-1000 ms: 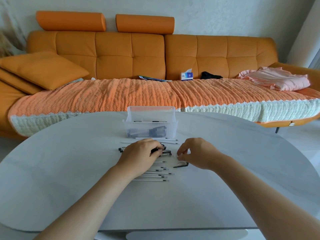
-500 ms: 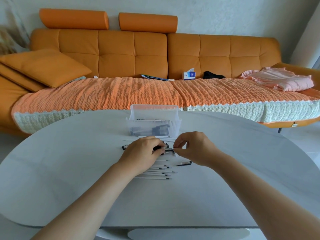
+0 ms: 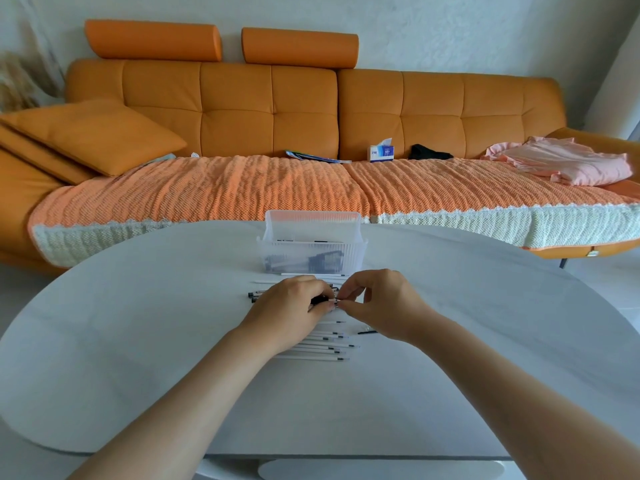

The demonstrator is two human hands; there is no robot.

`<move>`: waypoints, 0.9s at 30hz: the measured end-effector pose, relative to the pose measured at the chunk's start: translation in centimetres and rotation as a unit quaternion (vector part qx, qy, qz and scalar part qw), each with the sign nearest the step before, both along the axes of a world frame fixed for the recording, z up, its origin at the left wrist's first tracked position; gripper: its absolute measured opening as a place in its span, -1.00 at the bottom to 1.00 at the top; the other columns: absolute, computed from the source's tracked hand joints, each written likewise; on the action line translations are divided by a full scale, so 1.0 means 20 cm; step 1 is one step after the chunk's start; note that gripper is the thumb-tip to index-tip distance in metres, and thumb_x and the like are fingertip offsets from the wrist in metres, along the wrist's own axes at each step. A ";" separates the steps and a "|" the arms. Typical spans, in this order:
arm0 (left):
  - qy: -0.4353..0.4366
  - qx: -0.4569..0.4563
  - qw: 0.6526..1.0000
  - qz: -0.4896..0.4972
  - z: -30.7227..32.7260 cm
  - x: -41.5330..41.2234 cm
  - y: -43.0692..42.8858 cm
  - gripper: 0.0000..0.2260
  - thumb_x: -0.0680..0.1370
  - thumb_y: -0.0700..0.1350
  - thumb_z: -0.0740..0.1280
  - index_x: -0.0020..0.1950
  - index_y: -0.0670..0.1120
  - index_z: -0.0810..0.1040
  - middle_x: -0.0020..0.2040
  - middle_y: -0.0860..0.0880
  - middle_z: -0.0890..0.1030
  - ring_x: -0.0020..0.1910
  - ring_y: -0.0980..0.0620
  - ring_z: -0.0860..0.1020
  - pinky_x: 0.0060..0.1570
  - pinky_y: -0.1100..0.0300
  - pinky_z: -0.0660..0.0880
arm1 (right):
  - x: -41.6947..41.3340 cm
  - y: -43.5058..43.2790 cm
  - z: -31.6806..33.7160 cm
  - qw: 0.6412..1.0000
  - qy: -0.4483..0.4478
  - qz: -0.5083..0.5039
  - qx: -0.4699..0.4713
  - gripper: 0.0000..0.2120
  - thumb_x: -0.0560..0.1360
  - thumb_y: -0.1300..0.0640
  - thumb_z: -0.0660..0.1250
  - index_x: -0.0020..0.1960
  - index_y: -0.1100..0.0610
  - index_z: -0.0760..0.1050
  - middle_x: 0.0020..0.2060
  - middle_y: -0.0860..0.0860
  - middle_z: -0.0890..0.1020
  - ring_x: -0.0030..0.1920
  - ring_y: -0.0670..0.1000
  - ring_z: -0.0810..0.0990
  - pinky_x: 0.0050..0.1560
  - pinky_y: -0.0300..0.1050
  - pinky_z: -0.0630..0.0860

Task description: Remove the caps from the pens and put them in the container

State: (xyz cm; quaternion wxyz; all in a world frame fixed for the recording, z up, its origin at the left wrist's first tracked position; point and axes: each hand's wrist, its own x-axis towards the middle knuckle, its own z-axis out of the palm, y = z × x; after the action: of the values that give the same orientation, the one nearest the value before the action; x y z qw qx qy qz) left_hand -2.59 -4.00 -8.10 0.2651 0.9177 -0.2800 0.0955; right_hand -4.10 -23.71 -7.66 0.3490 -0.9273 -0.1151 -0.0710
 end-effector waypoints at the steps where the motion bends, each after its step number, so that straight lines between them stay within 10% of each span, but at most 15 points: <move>1: 0.004 -0.003 1.000 -0.005 0.00 0.00 0.00 -0.85 0.56 0.05 0.34 0.07 0.05 0.62 -0.08 0.16 0.57 -0.15 0.18 0.48 -0.11 0.21 0.47 | 0.00 0.01 0.00 1.000 -0.003 0.002 0.001 -0.95 0.44 0.03 0.49 -0.16 -0.10 0.63 -0.22 -0.22 0.66 -0.40 -0.20 0.50 -0.35 -0.39 0.40; 27: -0.019 0.006 1.000 -0.018 0.01 -0.01 -0.01 -0.88 0.51 0.15 0.37 -0.01 0.17 0.61 -0.17 0.22 0.58 -0.17 0.22 0.50 -0.21 0.25 0.44 | -0.05 -0.04 0.04 0.994 0.048 0.030 -0.089 -0.77 0.58 -0.16 0.24 -0.06 -0.11 0.64 -0.09 -0.16 0.61 -0.23 -0.17 0.52 -0.15 -0.17 0.46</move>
State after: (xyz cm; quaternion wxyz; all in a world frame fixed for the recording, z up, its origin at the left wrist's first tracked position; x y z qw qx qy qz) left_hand -2.70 -4.26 -7.86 0.2557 0.9122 -0.3019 0.1066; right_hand -5.02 -24.51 -6.80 0.2724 -0.9531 -0.1317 -0.0053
